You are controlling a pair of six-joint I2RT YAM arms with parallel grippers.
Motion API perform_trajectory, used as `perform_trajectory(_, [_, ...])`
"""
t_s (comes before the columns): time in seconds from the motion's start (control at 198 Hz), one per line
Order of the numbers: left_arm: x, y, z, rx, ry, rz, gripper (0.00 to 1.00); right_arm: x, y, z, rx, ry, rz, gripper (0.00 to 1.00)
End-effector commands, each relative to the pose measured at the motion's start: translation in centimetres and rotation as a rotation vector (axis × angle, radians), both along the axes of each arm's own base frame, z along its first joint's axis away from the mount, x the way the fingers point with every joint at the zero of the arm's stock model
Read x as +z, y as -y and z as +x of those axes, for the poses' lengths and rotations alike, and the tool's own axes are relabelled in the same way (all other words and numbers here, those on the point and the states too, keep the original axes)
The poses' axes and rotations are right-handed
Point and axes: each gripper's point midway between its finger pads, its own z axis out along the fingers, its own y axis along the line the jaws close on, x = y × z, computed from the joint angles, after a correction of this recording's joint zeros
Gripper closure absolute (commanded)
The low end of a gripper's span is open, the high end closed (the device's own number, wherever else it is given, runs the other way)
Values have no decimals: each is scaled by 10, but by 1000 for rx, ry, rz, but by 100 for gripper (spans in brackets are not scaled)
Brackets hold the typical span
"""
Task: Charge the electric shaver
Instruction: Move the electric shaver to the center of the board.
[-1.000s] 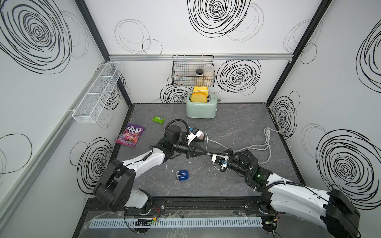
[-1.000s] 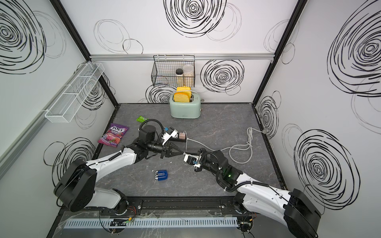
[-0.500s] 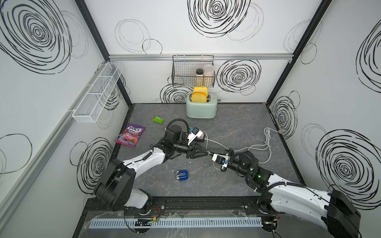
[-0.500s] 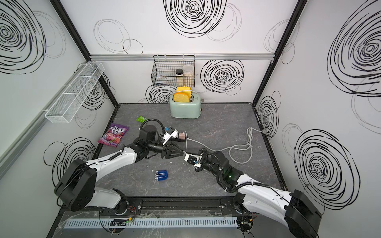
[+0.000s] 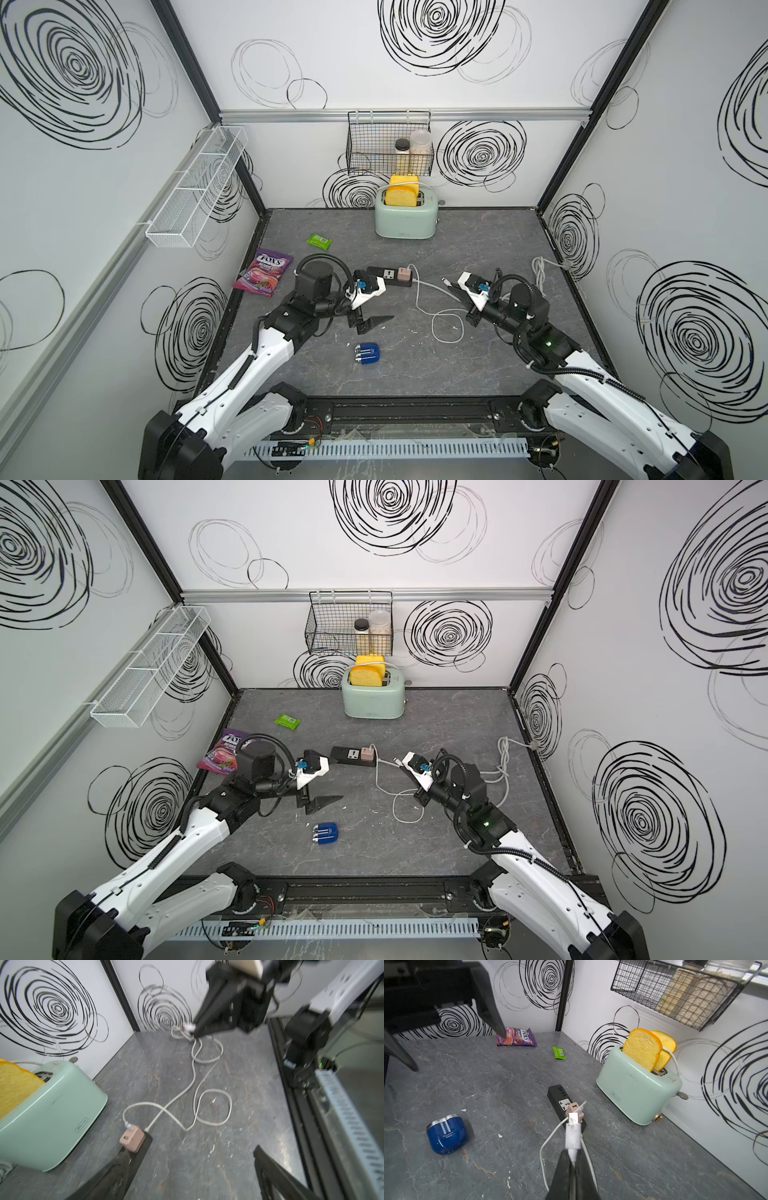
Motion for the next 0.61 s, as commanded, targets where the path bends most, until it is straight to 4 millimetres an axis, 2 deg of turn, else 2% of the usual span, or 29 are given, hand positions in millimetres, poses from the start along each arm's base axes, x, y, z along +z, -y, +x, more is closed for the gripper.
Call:
perform_trajectory(0.0, [-86, -21, -21, -74, 25, 378, 3, 3, -3, -9, 48, -109, 29, 100])
perform_trajectory(0.071, [-113, -22, -33, -114, 6, 474, 3, 5, -3, -9, 45, -113, 27, 100])
perform_trajectory(0.116, [-122, -21, -38, -134, -13, 496, 3, 6, -2, -9, 47, -110, 27, 100])
perform_trajectory(0.263, [-133, -17, -45, -165, -41, 489, 3, 15, -1, -11, 55, -82, 32, 100])
perform_trajectory(0.455, [-161, -27, -52, -183, -101, 576, 3, 21, -1, -11, 65, -63, 36, 100])
perform_trajectory(0.602, [-167, -34, -55, -177, -124, 611, 3, 21, -1, -12, 69, -64, 34, 100])
